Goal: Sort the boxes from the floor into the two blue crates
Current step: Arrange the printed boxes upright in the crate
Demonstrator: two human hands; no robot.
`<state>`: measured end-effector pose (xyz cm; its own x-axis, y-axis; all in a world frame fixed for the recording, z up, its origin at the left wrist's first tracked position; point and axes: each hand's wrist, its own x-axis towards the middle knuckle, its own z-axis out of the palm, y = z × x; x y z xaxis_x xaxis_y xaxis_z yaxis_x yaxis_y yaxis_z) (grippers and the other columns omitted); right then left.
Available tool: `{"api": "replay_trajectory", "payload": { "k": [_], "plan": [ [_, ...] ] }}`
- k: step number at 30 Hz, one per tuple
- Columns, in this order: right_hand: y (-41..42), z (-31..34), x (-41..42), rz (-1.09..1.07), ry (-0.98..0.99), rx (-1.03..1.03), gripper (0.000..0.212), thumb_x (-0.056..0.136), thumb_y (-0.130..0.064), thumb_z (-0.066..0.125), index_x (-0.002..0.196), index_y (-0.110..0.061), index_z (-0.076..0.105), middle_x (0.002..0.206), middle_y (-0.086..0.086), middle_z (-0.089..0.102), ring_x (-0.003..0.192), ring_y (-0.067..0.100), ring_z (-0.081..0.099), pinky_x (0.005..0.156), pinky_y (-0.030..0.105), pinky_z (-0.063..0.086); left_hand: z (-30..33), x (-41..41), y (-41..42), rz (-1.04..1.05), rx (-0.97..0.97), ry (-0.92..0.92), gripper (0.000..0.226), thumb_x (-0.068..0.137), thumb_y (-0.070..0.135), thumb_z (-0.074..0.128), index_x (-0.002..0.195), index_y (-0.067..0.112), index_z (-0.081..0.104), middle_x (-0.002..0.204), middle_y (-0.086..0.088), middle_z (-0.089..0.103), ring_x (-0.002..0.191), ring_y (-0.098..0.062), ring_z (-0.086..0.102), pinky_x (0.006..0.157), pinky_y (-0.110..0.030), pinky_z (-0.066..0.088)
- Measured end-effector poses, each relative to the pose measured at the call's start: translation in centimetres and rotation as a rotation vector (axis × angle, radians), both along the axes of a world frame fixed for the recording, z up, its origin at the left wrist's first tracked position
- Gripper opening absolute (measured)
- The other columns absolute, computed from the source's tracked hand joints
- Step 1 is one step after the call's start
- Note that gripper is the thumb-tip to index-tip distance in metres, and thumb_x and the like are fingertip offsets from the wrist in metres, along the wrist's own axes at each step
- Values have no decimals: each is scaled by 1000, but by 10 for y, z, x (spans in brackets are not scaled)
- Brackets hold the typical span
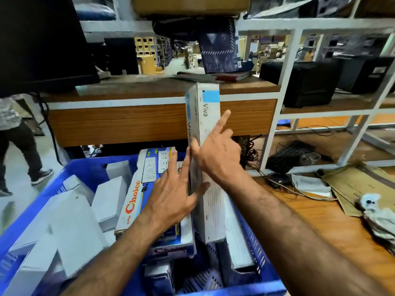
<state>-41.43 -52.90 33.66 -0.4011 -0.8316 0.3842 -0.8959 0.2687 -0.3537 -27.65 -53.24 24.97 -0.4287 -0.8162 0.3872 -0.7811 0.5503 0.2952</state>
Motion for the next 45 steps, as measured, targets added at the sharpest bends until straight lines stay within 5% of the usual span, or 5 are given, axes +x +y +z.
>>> {"api": "replay_trajectory", "payload": {
  "k": [14, 25, 30, 36, 45],
  "plan": [
    [-38, -123, -11, 20, -12, 405, 96, 92, -56, 55, 163, -16, 6, 137, 20, 52, 122, 34, 59, 94, 43, 48, 0, 6, 11, -16, 106, -163, 47, 90, 32, 48, 135, 21, 51, 147, -5, 36, 131, -27, 44, 108, -44, 40],
    [-45, -199, -10, 53, 104, 406, 55, 93, -58, 56, 131, -19, 50, 127, 13, 50, 116, 31, 57, 90, 43, 50, 1, 4, 14, -3, 154, -108, 44, 88, 27, 53, 132, 18, 55, 154, -5, 34, 136, -25, 42, 110, -45, 39],
    [-27, -212, 4, 183, 162, 468, 71, 88, -53, 57, 147, -20, 35, 142, 19, 37, 131, 37, 38, 108, 52, 37, 0, 10, 11, 55, 98, 35, 34, 84, 16, 59, 118, 19, 60, 129, 1, 43, 103, -18, 56, 82, -24, 39],
    [0, -225, 6, 273, 261, 640, 76, 97, -44, 50, 161, -21, 15, 166, 30, -5, 156, 43, -4, 123, 65, 3, -1, 12, 6, 93, 65, 56, 30, 87, 21, 58, 117, 22, 60, 115, 2, 50, 102, -16, 53, 81, -30, 44],
    [-5, -188, -9, 292, -14, 586, 66, 96, -44, 55, 155, -23, 34, 157, 24, 30, 148, 38, 29, 123, 49, 25, 11, 38, 4, 310, 100, -34, 71, 82, 71, 60, 137, 28, 50, 142, -6, 45, 131, -30, 48, 107, -45, 41]
  ]
}}
